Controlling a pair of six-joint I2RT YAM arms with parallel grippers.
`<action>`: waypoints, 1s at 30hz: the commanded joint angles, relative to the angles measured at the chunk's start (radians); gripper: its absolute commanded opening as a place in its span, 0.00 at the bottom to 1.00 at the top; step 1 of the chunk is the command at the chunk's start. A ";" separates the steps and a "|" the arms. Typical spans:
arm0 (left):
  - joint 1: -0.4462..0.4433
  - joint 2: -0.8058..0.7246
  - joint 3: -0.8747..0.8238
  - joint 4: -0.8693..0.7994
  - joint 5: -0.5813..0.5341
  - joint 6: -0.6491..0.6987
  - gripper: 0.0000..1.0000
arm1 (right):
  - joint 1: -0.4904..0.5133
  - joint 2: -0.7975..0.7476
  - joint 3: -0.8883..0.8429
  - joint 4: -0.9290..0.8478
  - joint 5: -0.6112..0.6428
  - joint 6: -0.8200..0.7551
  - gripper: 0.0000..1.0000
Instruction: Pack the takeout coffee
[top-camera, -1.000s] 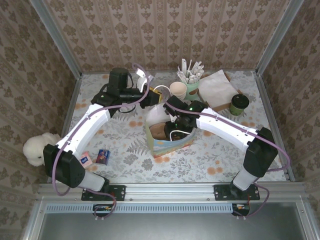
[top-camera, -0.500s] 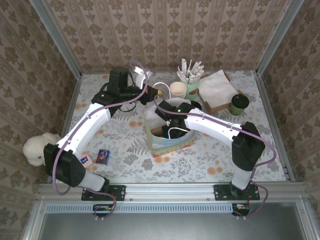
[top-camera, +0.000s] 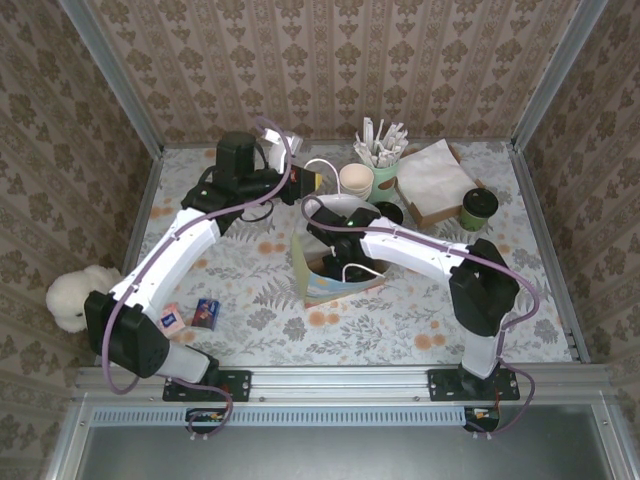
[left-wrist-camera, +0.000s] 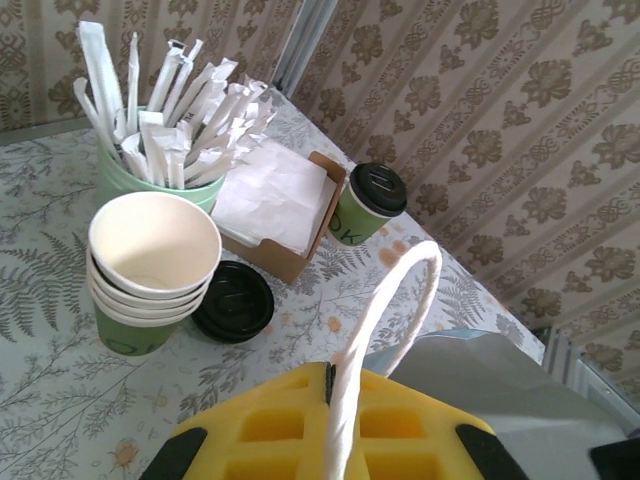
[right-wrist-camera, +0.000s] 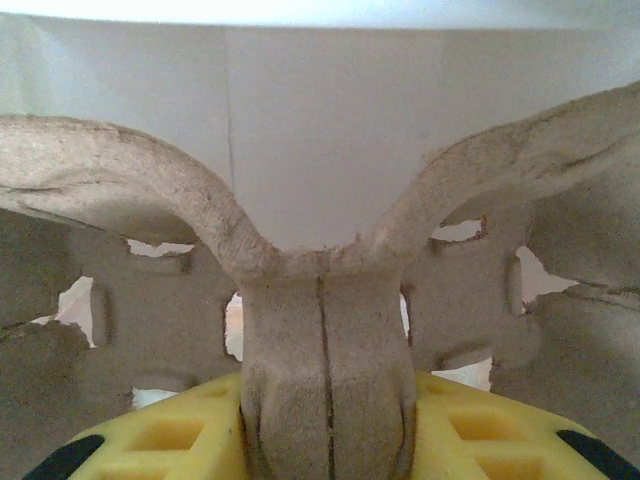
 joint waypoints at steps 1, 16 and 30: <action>-0.001 -0.047 0.009 0.065 0.033 -0.023 0.00 | 0.009 0.034 -0.035 -0.041 0.017 -0.011 0.40; 0.005 -0.030 -0.056 0.052 0.016 -0.043 0.00 | 0.008 -0.026 -0.183 0.293 0.078 0.072 0.40; 0.020 -0.031 -0.050 0.044 0.039 -0.037 0.00 | 0.011 0.056 -0.181 0.238 0.031 0.115 0.54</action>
